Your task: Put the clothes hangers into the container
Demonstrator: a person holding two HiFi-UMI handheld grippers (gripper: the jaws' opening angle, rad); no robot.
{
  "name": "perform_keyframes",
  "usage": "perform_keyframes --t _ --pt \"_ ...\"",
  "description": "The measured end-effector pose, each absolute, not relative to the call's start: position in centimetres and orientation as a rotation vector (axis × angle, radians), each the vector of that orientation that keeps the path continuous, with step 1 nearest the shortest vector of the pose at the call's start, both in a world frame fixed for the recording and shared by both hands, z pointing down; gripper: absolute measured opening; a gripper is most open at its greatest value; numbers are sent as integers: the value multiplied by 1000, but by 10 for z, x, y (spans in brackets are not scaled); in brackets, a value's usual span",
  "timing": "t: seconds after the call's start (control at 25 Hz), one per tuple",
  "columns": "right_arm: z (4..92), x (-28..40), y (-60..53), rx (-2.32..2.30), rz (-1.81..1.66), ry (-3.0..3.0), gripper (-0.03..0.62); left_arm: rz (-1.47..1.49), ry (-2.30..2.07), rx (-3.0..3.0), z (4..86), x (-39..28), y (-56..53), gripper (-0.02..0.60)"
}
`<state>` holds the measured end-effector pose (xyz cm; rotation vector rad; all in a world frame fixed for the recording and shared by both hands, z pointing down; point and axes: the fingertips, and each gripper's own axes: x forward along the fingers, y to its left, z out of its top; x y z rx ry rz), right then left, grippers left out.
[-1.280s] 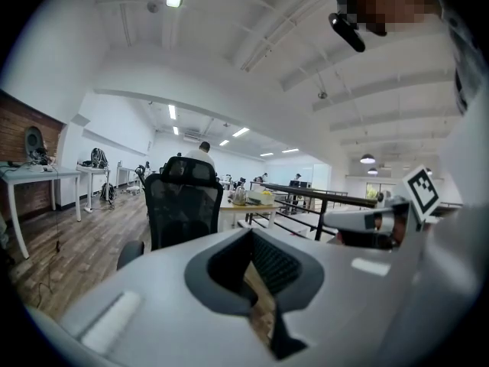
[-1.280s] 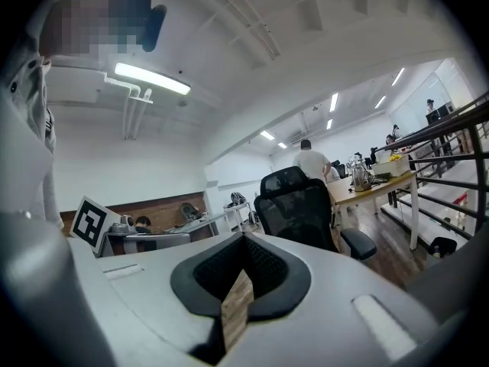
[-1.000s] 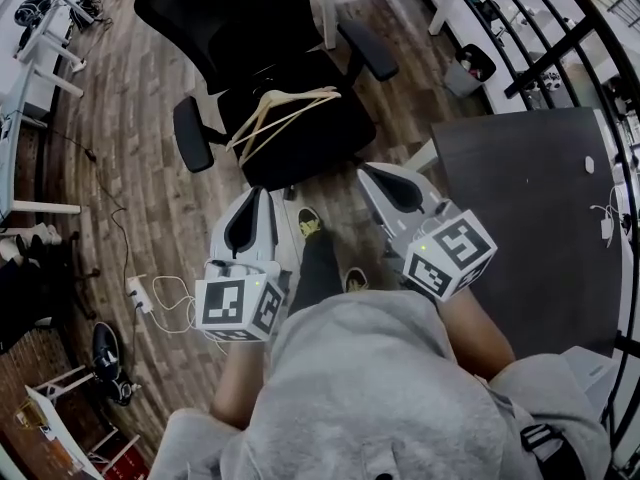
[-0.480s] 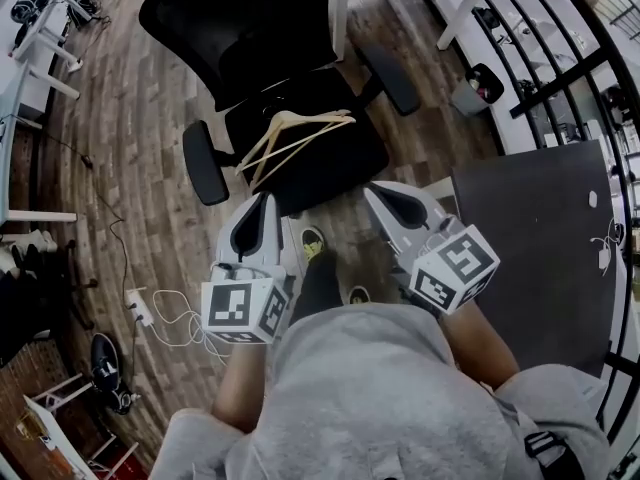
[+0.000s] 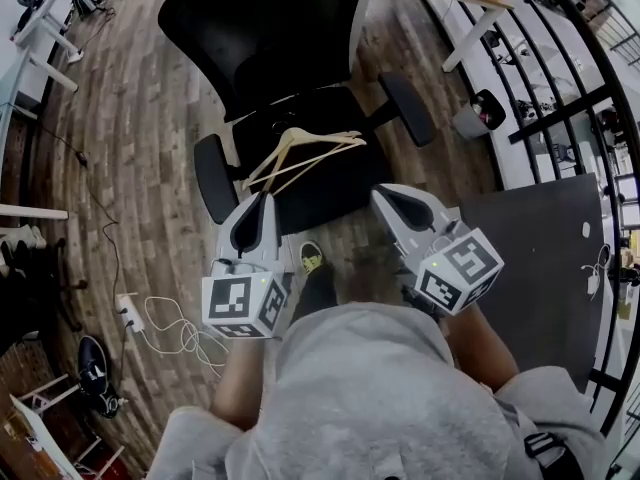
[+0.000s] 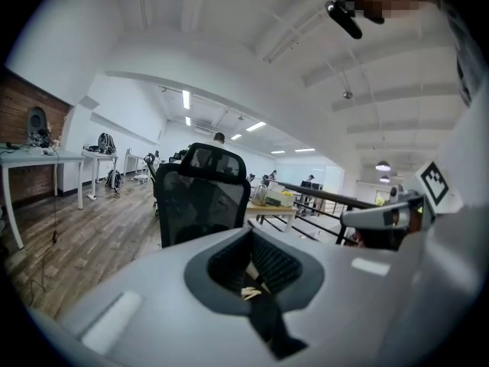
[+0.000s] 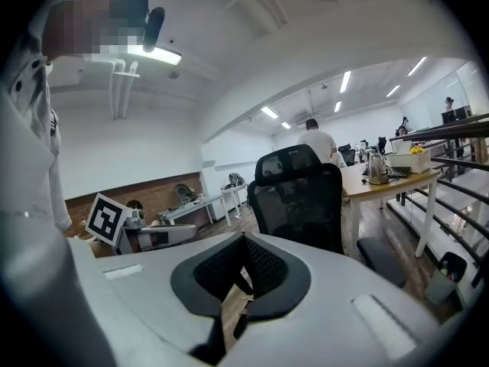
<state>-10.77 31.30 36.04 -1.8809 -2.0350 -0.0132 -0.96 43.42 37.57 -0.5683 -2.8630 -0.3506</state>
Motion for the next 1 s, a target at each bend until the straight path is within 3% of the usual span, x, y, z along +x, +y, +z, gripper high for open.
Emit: perform_keyframes --t 1.0 --pt "382 -155 417 -1854 -87 -2029 -2 -277 -2752 -458 418 -62 534 9"
